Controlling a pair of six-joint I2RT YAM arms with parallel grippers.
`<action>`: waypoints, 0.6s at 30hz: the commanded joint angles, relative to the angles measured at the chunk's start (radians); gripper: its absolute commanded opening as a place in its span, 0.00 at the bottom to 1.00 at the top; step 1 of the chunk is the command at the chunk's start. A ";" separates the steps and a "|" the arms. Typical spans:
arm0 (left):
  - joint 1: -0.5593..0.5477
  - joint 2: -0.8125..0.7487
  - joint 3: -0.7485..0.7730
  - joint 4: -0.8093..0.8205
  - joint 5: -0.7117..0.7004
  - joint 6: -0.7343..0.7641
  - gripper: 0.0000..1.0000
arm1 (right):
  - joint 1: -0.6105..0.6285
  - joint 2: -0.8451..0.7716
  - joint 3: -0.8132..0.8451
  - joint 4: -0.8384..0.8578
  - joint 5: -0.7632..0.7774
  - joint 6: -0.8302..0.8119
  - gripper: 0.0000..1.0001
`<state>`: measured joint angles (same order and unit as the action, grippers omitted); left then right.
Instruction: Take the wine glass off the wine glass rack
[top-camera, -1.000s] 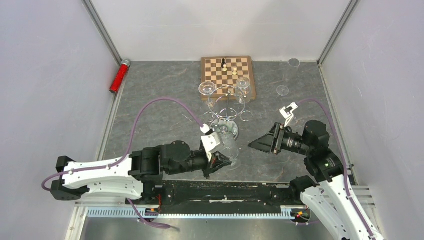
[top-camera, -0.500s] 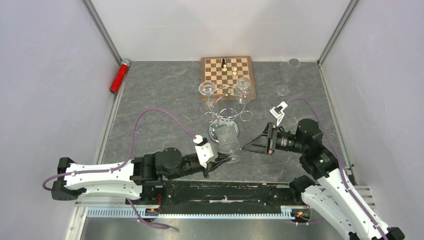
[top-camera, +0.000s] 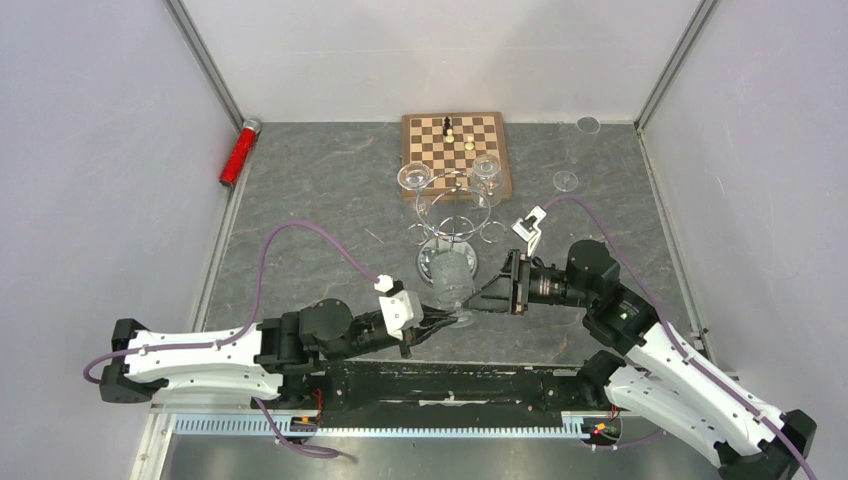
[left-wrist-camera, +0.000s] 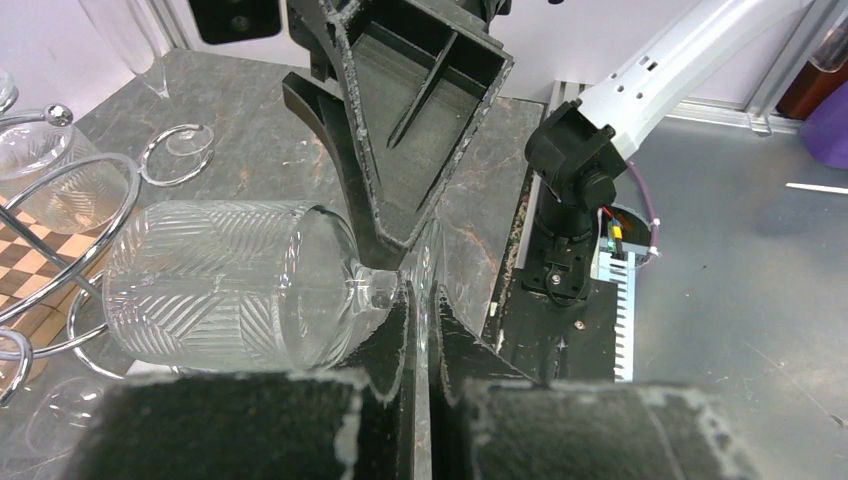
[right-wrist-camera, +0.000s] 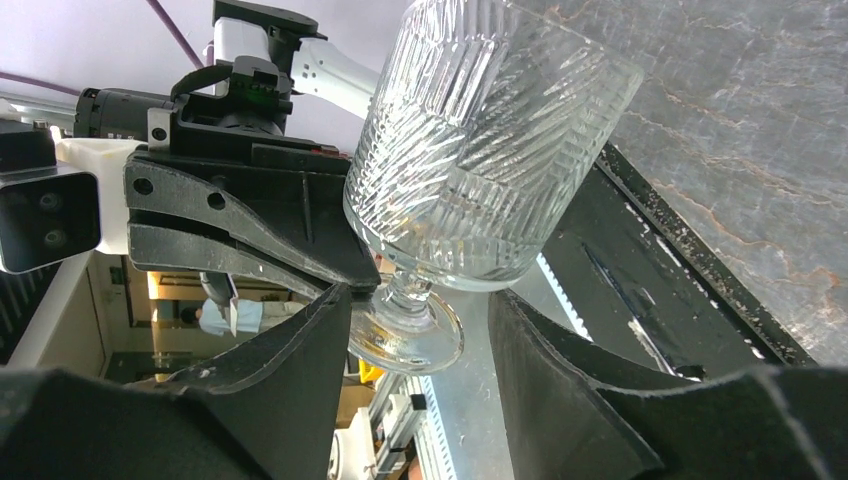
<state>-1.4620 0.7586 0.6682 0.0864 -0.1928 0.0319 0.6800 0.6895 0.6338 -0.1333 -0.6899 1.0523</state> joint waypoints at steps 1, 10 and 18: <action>-0.009 -0.036 0.000 0.148 0.025 0.063 0.02 | 0.054 0.017 -0.009 0.095 0.066 0.043 0.55; -0.010 -0.065 -0.027 0.172 0.045 0.058 0.02 | 0.135 0.063 -0.002 0.125 0.120 0.069 0.54; -0.010 -0.070 -0.031 0.166 0.061 0.067 0.02 | 0.163 0.068 -0.021 0.175 0.138 0.104 0.53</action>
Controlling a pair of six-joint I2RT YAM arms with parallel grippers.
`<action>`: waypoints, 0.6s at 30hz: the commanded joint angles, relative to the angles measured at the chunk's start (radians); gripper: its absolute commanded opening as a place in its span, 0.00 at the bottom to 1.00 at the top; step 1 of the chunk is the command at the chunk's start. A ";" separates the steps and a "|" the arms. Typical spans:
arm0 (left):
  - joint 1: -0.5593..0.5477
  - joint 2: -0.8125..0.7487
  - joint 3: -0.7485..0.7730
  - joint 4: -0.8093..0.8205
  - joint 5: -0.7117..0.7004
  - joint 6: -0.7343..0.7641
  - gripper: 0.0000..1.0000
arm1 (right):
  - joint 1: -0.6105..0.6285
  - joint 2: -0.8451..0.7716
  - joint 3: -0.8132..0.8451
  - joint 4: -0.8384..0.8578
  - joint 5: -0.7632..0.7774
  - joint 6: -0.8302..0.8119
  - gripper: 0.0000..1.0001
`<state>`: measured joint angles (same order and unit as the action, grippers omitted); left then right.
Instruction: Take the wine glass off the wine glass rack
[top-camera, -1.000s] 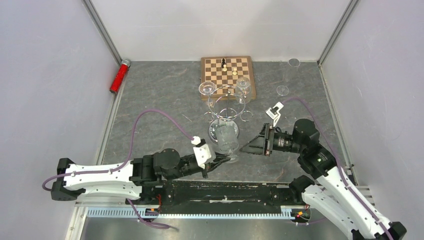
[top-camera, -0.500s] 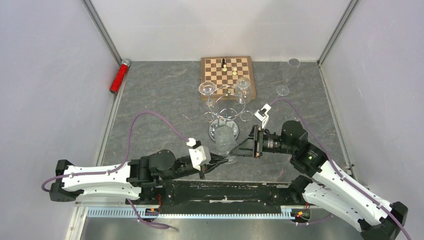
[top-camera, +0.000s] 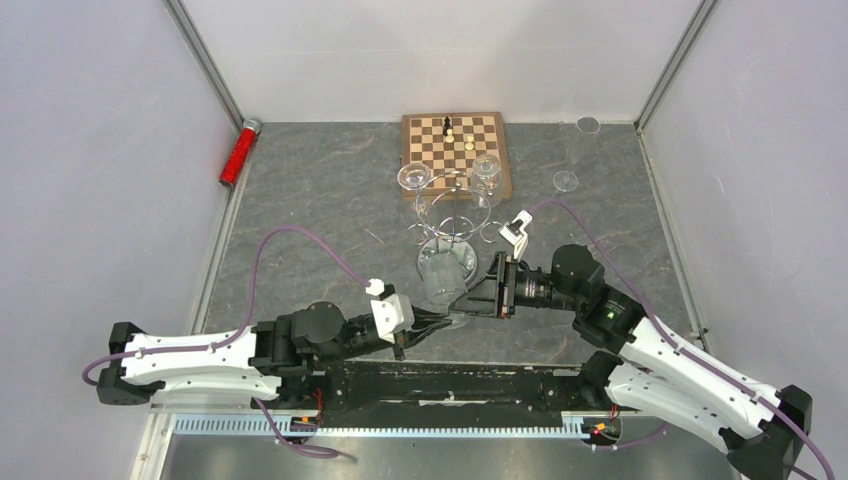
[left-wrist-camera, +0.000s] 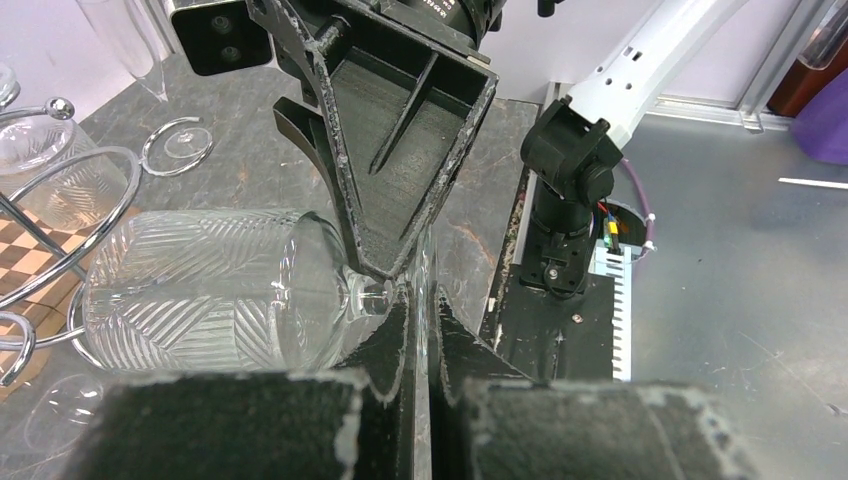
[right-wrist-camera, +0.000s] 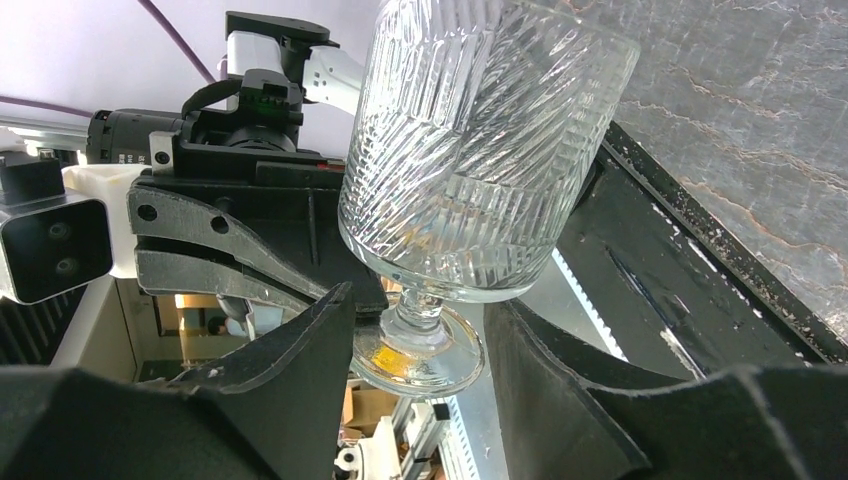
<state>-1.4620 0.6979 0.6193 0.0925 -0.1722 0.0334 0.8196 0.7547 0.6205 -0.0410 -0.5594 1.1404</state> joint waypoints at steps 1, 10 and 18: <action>-0.011 -0.006 0.019 0.153 0.042 0.069 0.02 | 0.024 0.001 -0.008 0.076 0.007 0.016 0.53; -0.011 0.000 0.027 0.124 0.057 0.090 0.02 | 0.032 0.002 -0.023 0.070 0.006 0.042 0.50; -0.010 0.027 0.041 0.133 0.061 0.105 0.02 | 0.036 0.016 -0.046 0.116 -0.002 0.062 0.43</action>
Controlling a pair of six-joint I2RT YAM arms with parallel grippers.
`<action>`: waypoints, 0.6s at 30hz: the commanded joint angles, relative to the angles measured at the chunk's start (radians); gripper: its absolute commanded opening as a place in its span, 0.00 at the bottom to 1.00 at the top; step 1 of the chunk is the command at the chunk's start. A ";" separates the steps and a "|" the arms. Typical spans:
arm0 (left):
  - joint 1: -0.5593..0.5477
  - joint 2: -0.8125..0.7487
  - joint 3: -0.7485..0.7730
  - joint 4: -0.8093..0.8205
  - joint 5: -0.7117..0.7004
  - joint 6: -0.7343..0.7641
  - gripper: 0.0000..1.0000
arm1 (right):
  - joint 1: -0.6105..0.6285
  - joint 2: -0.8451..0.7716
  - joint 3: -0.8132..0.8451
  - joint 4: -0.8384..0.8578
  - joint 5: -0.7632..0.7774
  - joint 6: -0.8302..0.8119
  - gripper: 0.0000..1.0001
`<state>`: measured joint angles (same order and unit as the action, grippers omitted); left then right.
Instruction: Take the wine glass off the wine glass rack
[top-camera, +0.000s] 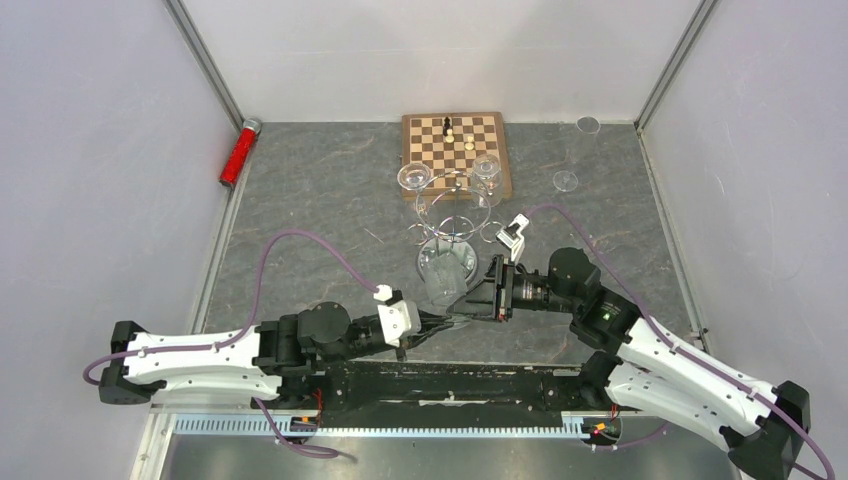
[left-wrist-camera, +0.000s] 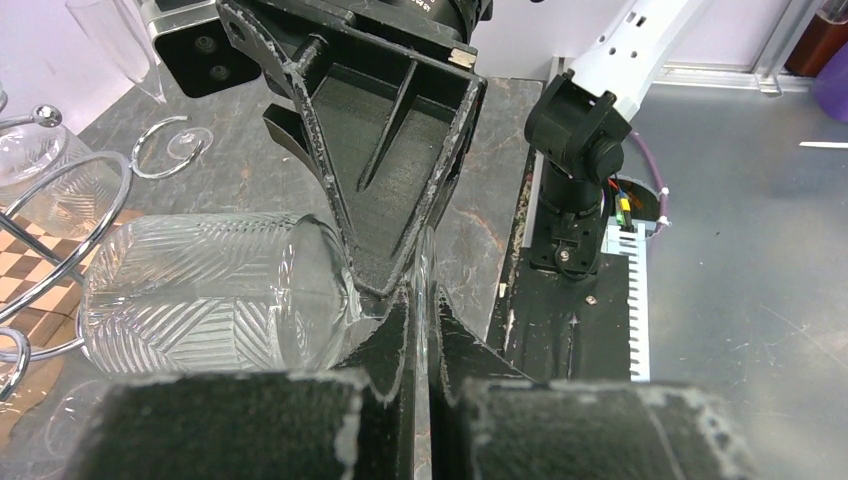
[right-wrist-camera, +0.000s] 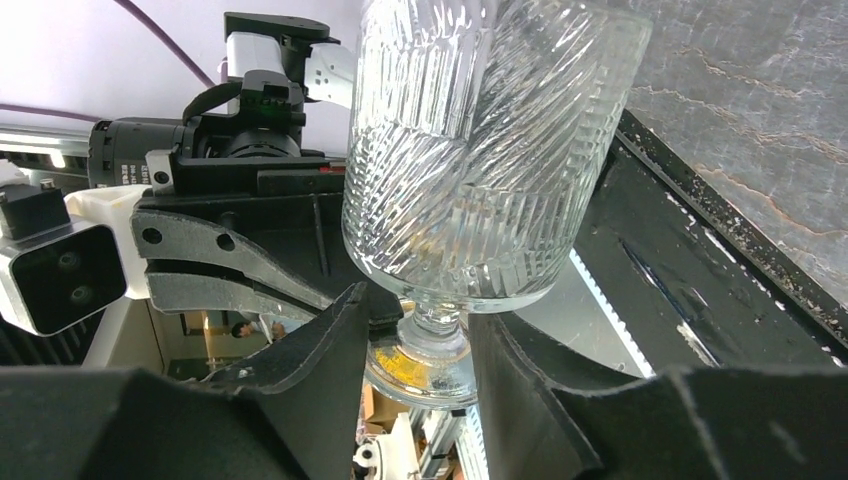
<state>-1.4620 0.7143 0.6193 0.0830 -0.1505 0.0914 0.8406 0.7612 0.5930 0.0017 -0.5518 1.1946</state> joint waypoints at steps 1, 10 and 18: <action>-0.011 0.013 0.041 0.143 0.039 0.048 0.02 | 0.015 0.010 -0.022 0.077 -0.008 0.010 0.41; -0.010 0.020 0.030 0.176 0.039 0.047 0.02 | 0.019 0.000 -0.067 0.146 -0.001 0.050 0.25; -0.010 0.040 0.033 0.184 0.051 0.039 0.02 | 0.020 -0.005 -0.069 0.160 0.013 0.050 0.00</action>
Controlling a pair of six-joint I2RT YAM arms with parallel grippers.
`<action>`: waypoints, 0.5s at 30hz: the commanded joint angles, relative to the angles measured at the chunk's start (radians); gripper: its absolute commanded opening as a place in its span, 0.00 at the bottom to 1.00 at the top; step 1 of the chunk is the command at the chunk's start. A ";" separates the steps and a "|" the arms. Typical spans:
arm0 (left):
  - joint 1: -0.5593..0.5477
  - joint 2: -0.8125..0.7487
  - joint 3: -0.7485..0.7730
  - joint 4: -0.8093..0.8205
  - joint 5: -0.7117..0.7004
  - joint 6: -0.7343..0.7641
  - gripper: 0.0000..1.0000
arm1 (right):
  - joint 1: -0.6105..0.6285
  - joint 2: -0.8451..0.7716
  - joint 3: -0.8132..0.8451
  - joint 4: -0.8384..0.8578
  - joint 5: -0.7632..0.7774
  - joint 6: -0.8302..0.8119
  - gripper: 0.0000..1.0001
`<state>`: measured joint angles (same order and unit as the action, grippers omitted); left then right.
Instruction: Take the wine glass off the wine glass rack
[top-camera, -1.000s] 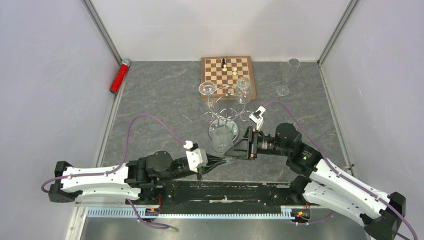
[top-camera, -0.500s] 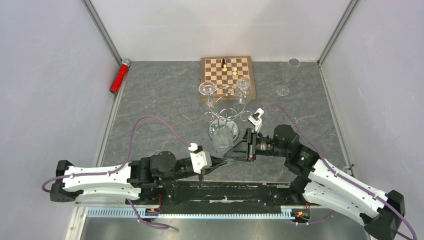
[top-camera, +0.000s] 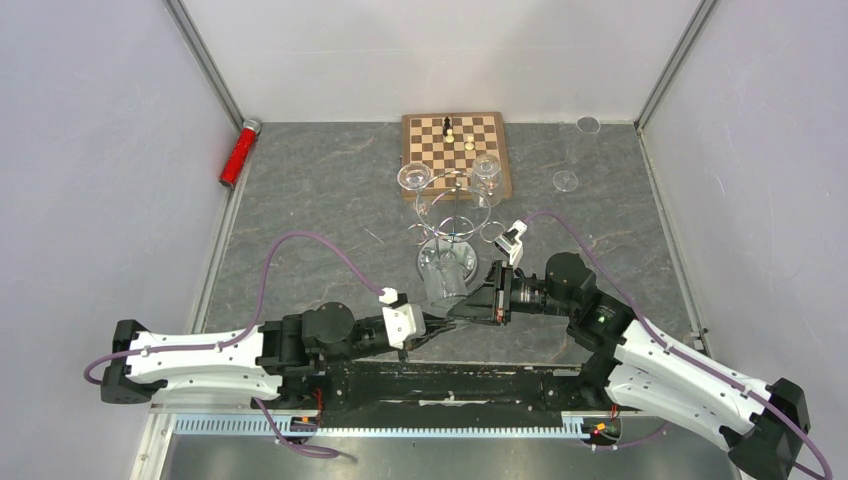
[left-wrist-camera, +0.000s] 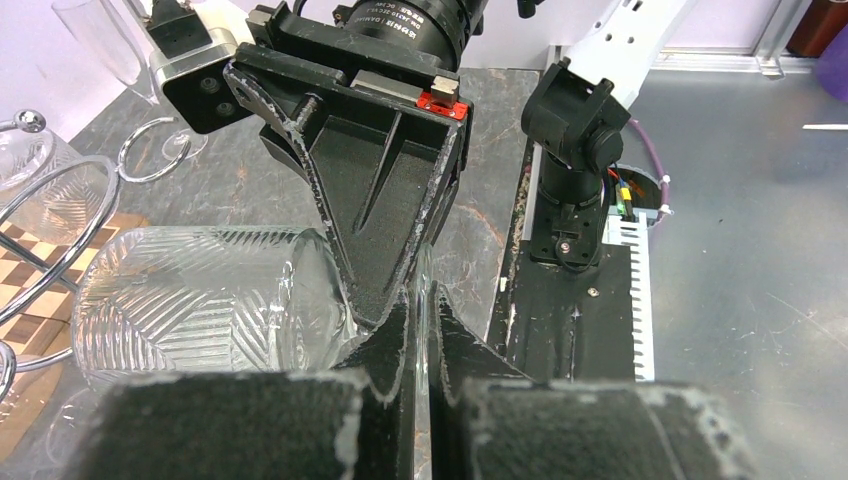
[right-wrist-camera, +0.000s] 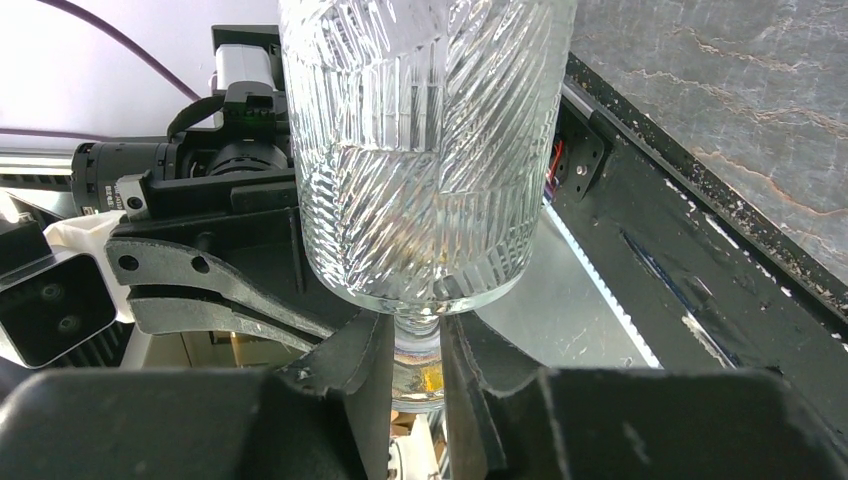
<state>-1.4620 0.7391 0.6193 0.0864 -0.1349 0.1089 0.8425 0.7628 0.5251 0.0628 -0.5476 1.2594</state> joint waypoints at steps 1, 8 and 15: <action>-0.011 0.020 0.035 0.180 0.037 0.017 0.02 | 0.019 -0.007 -0.001 0.100 0.010 -0.016 0.00; -0.010 0.051 0.058 0.137 0.030 0.001 0.05 | 0.020 -0.013 0.010 0.102 0.015 -0.039 0.00; -0.010 0.045 0.085 0.080 0.018 -0.013 0.35 | 0.021 -0.028 0.002 0.135 0.015 -0.055 0.00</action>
<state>-1.4662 0.7872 0.6449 0.1043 -0.1226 0.1062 0.8509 0.7563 0.5224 0.0593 -0.5346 1.2274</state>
